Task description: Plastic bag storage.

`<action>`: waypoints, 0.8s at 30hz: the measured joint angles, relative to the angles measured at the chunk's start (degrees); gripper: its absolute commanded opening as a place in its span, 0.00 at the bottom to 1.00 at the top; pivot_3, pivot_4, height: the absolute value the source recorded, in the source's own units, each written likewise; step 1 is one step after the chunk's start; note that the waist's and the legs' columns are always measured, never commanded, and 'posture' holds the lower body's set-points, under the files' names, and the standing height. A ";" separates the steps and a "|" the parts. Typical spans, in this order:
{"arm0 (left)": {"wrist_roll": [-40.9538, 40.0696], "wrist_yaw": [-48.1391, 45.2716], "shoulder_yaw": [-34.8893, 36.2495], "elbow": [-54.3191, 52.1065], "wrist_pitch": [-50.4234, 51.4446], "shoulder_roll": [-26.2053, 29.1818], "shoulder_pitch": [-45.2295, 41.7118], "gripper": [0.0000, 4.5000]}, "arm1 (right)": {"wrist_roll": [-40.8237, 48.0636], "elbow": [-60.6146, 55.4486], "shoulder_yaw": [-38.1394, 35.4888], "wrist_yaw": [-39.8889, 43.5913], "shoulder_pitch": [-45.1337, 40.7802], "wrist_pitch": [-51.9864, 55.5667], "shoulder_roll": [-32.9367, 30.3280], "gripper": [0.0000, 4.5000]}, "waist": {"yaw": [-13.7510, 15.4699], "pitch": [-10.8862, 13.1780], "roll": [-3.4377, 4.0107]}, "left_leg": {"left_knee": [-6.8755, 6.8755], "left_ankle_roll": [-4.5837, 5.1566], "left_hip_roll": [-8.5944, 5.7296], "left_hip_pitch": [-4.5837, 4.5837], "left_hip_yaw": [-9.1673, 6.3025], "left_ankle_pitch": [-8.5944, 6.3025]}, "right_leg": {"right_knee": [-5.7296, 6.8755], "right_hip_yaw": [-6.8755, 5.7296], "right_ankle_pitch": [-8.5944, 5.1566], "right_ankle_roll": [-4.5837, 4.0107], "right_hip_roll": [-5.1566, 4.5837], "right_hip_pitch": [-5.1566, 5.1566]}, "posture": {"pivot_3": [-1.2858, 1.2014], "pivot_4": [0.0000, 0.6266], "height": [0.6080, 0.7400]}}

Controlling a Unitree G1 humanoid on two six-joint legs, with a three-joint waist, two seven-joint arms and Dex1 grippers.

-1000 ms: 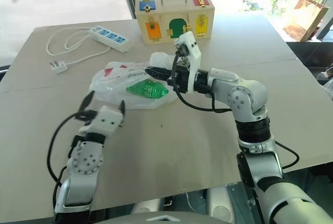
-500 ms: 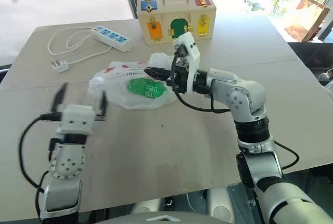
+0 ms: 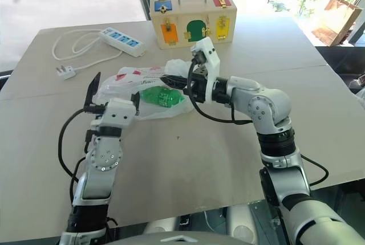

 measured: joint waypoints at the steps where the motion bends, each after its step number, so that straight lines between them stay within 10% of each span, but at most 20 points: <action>1: 1.02 0.76 -0.50 1.04 0.63 -0.02 -0.30 0.99 | -0.01 0.00 0.08 0.05 0.00 -0.16 0.02 0.00 | 0.00 0.00 0.00 | 0.00 0.00 0.00 0.00 0.01 0.00 | 0.01 0.00 0.00 0.00 0.00 0.01 | 0.52 0.24 1.00; 24: -0.88 14.11 6.15 -5.38 6.14 -2.44 5.91 0.99 | -0.41 0.98 0.61 1.05 -0.11 -0.39 -0.33 0.00 | -0.03 -0.01 -0.03 | 0.03 -0.01 0.04 0.02 0.01 -0.01 | 0.08 0.02 0.00 0.00 -0.31 -0.01 | 0.52 0.24 1.00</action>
